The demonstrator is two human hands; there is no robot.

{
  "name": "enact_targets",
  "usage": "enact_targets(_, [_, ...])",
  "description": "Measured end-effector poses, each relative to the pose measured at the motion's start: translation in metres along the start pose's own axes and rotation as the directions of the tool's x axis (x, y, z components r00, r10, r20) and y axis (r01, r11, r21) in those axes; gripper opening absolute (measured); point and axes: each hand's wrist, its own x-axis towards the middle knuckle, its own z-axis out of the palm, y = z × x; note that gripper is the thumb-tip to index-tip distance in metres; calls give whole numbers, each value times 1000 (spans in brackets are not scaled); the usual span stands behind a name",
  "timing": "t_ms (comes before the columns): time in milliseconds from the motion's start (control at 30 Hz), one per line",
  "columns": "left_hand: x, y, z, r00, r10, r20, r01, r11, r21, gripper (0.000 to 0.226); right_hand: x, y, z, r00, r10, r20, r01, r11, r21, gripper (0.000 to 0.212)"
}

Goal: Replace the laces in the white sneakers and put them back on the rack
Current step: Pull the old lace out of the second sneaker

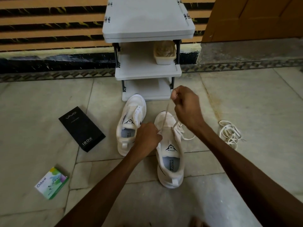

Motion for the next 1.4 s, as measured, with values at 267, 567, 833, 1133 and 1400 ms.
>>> enact_targets(267, [-1,-3,1,1000,16,-21,-17,999,-32,41,-32,36,30,823,274,498,-48,906,-420,21])
enact_targets(567, [4,-4,7,999,-7,-34,6,1000,-12,21,-43,19,38,887,93,452,217,781,-586,29])
enact_targets(833, [4,-6,11,999,-13,-51,10,999,-41,26,-37,20,32,829,87,552,375,645,-666,27])
enact_targets(1133, [3,-6,7,1000,3,-29,-3,1000,-23,34,-9,1,-9,826,269,495,-298,954,-21,25])
enact_targets(1400, [3,-7,8,999,9,-43,-10,1000,-26,33,-4,-8,-13,799,390,459,-599,435,673,21])
